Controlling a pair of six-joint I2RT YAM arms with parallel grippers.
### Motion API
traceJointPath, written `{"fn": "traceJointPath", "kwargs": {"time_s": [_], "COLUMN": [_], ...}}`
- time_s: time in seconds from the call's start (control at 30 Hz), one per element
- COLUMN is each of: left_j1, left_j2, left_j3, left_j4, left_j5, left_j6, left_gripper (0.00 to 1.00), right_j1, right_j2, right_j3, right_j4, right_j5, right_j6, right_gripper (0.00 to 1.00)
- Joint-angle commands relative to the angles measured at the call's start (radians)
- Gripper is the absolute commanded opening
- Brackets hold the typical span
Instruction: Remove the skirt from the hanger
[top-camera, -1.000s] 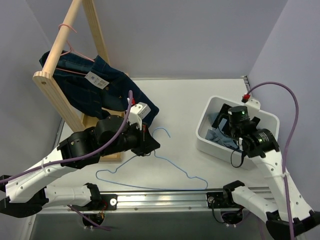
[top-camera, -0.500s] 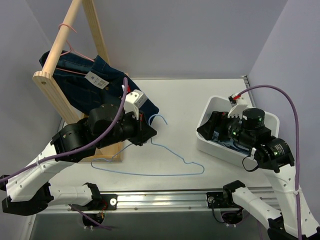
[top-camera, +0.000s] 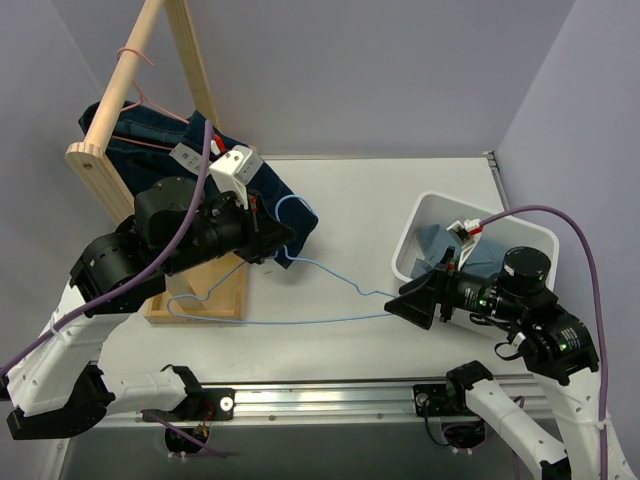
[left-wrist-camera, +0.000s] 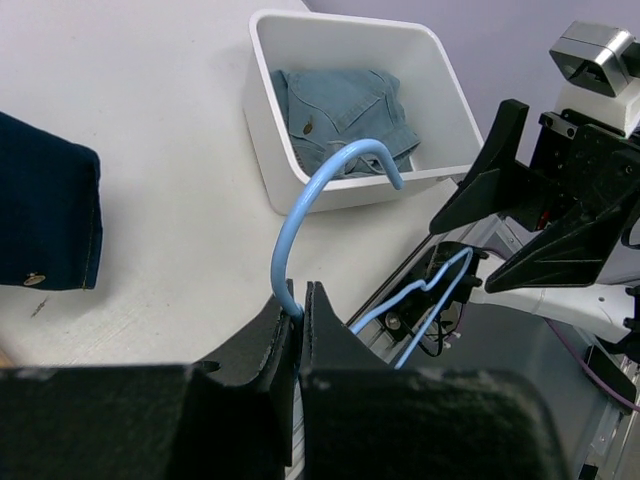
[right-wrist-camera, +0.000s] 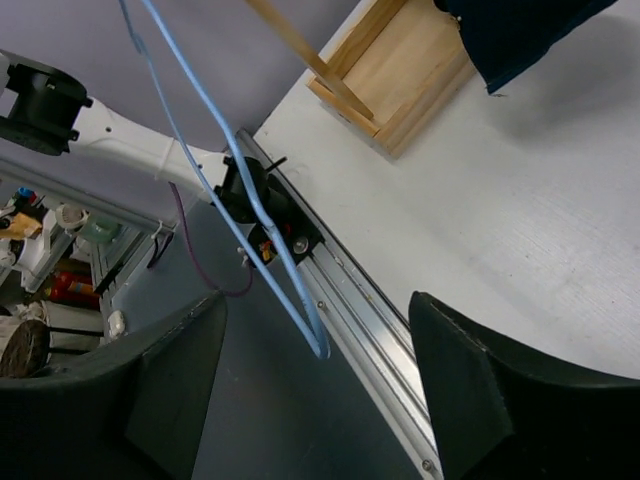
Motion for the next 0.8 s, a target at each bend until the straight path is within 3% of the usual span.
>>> {"fn": "traceJointPath", "kwargs": {"time_s": [0.0,0.2,0.33,0.47,0.77], "left_j1": [0.016,0.019,0.024,0.027,0.036], "left_j2": [-0.006,-0.014,-0.015,-0.017,-0.014], "left_j3": [0.028,0.013,0.006,0.009,0.011], "left_j4": [0.006,0.022,0.032,0.042,0.049], "left_j5": [0.062,0.076,0.088,0.097,0.117], "left_j6": [0.005,-0.009,-0.021,-0.026,-0.033], "left_gripper": [0.02,0.02,0.02,0.02,0.02], "right_j1": [0.001,0.001,0.001,0.001,0.001], "right_j2": [0.004,0.01,0.015,0.013,0.019], "right_j3": [-0.004,-0.001,-0.018,-0.047,-0.059], "right_j4": [0.05,0.117,0.169,0.203,0.139], "right_j5": [-0.101,-0.11,-0.135,-0.176,-0.215], "right_j6": [0.001,0.05,0.077,0.11,0.07], "right_gripper": [0.67,0.59,0.45,0.4,0.3]}}
